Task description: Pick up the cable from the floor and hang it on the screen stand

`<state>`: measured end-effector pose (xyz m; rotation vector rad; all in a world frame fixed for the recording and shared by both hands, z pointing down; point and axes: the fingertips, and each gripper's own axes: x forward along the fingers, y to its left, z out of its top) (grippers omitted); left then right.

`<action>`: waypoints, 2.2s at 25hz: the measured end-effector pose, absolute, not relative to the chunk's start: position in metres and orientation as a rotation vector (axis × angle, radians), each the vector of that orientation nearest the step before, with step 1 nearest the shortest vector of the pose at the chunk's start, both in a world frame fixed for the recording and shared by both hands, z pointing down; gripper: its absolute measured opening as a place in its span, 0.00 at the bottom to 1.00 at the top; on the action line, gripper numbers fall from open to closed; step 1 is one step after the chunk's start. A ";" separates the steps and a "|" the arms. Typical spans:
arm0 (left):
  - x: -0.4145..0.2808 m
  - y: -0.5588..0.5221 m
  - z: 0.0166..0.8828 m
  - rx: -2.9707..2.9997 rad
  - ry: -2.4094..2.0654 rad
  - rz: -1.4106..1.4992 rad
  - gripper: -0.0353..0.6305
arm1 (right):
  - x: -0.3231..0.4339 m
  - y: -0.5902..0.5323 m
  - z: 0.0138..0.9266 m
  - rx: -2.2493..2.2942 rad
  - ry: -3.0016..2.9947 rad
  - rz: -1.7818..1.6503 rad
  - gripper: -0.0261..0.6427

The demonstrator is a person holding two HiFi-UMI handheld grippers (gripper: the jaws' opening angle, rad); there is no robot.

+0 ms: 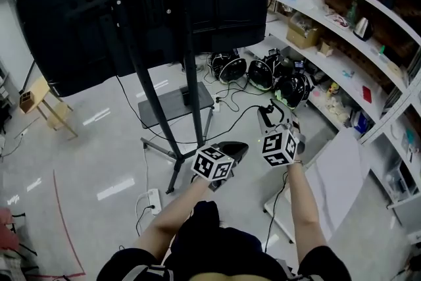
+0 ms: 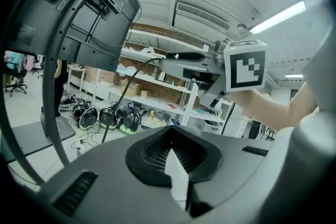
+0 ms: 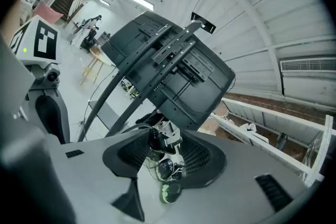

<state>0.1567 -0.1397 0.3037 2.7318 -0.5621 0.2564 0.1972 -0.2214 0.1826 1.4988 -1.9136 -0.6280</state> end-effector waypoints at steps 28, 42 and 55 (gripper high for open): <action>0.226 -0.444 0.110 3.022 -0.521 0.075 0.06 | 0.256 -0.526 -0.075 1.708 -1.761 -0.966 0.33; 0.245 -0.549 0.041 3.072 -0.568 0.032 0.06 | 0.255 -0.625 -0.129 1.701 -1.774 -1.009 0.33; 0.229 -0.576 0.007 3.082 -0.590 -0.029 0.06 | 0.207 -0.671 -0.232 1.679 -1.773 -1.178 0.33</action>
